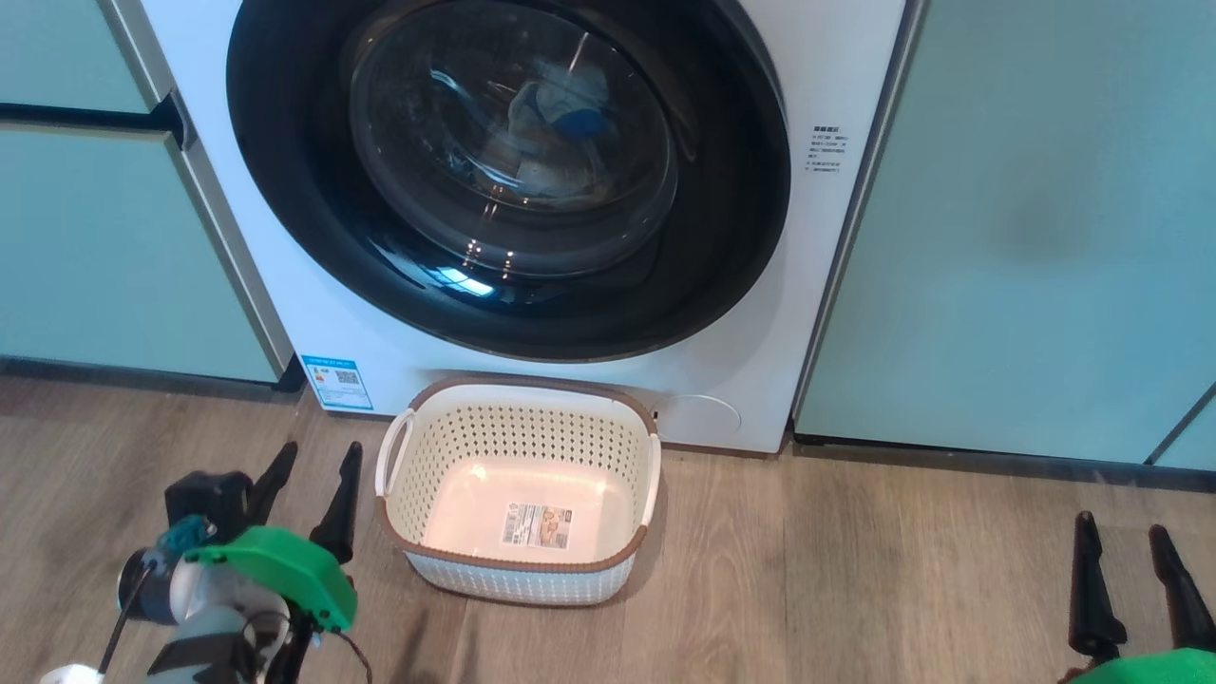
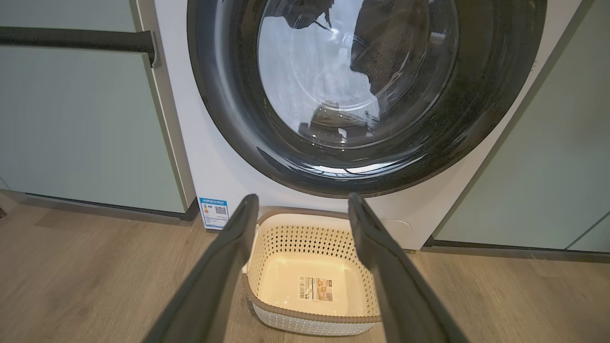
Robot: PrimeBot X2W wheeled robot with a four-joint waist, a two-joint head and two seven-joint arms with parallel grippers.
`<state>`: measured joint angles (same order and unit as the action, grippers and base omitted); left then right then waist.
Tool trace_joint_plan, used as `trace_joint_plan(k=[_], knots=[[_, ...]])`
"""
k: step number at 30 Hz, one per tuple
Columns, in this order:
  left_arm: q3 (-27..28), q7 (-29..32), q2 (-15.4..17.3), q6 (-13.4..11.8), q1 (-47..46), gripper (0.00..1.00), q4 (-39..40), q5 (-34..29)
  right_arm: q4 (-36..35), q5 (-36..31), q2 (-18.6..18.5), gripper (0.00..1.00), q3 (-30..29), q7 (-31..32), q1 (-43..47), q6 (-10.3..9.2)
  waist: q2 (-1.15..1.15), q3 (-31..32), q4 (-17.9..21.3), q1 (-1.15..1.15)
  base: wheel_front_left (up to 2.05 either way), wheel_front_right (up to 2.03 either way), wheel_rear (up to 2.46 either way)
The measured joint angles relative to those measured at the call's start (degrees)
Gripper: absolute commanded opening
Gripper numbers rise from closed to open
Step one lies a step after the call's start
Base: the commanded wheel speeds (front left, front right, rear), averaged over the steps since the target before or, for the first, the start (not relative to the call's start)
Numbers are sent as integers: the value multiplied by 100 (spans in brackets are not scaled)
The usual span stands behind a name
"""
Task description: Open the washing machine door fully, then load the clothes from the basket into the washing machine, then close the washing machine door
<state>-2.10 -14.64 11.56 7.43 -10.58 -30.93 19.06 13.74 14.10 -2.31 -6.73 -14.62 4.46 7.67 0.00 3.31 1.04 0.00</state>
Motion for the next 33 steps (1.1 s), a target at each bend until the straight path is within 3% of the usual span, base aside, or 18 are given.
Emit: trace_joint_plan(k=[33], knots=[[-126, 0, 1, 0, -1, 100, -42, 8, 78, -7, 5, 100, 30, 0, 3, 0, 0, -3, -31, 0, 0, 0, 0]])
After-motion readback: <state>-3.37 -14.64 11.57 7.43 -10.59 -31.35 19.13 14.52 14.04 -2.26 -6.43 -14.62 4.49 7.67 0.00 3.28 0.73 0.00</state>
